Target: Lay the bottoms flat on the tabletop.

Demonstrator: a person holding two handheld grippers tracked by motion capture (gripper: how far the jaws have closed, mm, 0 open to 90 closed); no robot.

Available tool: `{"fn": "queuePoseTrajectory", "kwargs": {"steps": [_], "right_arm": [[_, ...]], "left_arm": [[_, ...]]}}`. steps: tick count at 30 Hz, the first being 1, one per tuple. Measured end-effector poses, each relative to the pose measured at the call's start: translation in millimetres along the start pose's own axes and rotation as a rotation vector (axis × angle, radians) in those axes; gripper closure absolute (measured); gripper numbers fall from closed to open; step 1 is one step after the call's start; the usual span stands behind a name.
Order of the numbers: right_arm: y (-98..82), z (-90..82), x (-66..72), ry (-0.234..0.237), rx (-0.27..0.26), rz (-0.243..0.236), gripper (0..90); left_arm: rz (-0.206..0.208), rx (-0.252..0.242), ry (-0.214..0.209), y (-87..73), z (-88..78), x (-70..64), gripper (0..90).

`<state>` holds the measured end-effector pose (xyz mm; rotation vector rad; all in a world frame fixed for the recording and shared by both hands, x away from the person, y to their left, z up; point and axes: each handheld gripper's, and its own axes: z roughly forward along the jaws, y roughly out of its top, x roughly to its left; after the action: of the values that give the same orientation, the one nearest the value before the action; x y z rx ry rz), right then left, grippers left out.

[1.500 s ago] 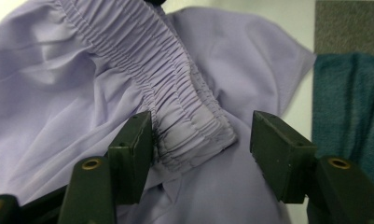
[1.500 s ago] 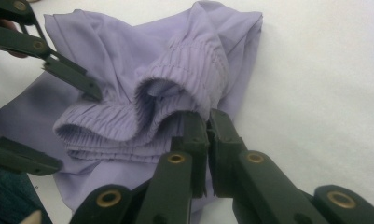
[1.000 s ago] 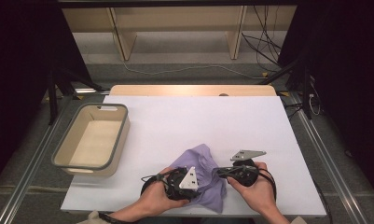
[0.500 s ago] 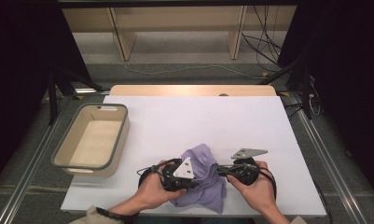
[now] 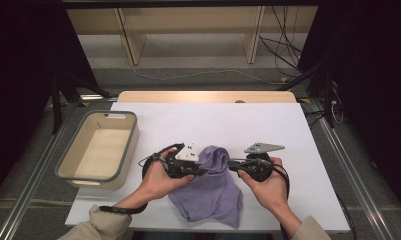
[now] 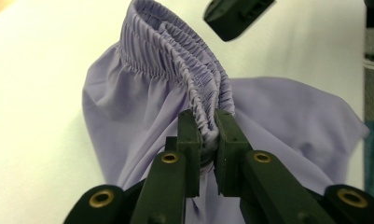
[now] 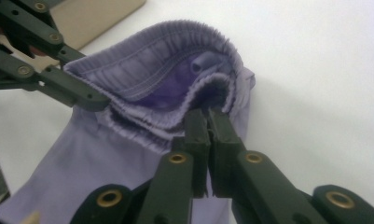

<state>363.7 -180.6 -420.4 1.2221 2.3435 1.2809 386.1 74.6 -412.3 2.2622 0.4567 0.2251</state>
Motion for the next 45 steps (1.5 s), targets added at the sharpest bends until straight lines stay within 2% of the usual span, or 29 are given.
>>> {"fn": "queuePoseTrajectory", "kwargs": {"steps": [1,5,6,10,13,15,16,18,19,22,23,26,32,35,38,42,45], "right_arm": [[0.0,0.0,0.0,0.000,0.000,0.000,85.8],[3.3,3.5,-1.0,-0.013,-0.016,-0.003,79.7],[1.6,5.0,-1.9,-0.019,-0.004,-0.001,76.3],[-4.4,9.1,-4.0,-0.021,0.025,-0.004,73.2],[-15.3,13.3,-6.9,-0.023,0.086,0.001,69.6],[-18.3,14.6,-7.9,-0.025,0.102,-0.001,68.5],[-24.3,16.8,-9.8,-0.026,0.136,0.005,65.7],[-27.1,18.3,-11.1,-0.025,0.156,0.008,63.9],[-32.8,20.9,-13.3,-0.023,0.192,0.011,61.2],[-40.1,23.8,-15.1,-0.021,0.232,0.015,59.0],[-40.1,23.8,-15.1,-0.021,0.232,0.015,59.0],[-44.3,23.2,-15.7,-0.018,0.248,0.022,57.9],[-46.5,21.2,-15.9,-0.017,0.245,0.023,57.6],[-47.7,20.7,-15.1,-0.016,0.248,0.025,57.5],[-48.0,20.6,-15.3,-0.016,0.250,0.028,57.1],[-48.1,20.4,-16.3,-0.018,0.247,0.030,55.9],[-48.9,21.2,-17.0,-0.012,0.259,0.036,53.9]], "left_arm": [[0.000,0.000,0.000,0.0,0.0,0.0,82.1],[-0.040,-0.009,0.029,-1.0,0.9,16.5,81.9],[-0.054,-0.007,0.041,-1.6,2.9,23.2,81.6],[-0.077,-0.010,0.056,-2.6,6.9,31.7,81.2],[-0.113,-0.023,0.082,-4.5,10.4,40.6,80.7],[-0.110,-0.018,0.091,-5.1,10.3,42.6,80.6],[-0.114,-0.019,0.096,-5.7,10.5,44.1,80.5],[-0.122,-0.020,0.107,-7.2,10.4,46.8,80.4],[-0.131,-0.022,0.112,-8.1,10.4,47.9,79.9],[-0.151,-0.024,0.144,-13.1,8.0,53.6,78.6],[-0.151,-0.024,0.144,-13.1,8.0,53.6,77.9],[-0.176,-0.033,0.182,-17.5,4.1,58.4,74.3],[-0.220,-0.043,0.297,-26.5,-7.2,68.2,68.3],[-0.249,-0.046,0.361,-31.4,-12.0,72.7,61.9],[-0.261,-0.038,0.417,-36.1,-17.5,75.8,58.3],[-0.268,-0.034,0.442,-40.5,-23.1,73.5,53.3],[-0.264,-0.015,0.409,-44.1,-24.4,64.9,50.1]]}}
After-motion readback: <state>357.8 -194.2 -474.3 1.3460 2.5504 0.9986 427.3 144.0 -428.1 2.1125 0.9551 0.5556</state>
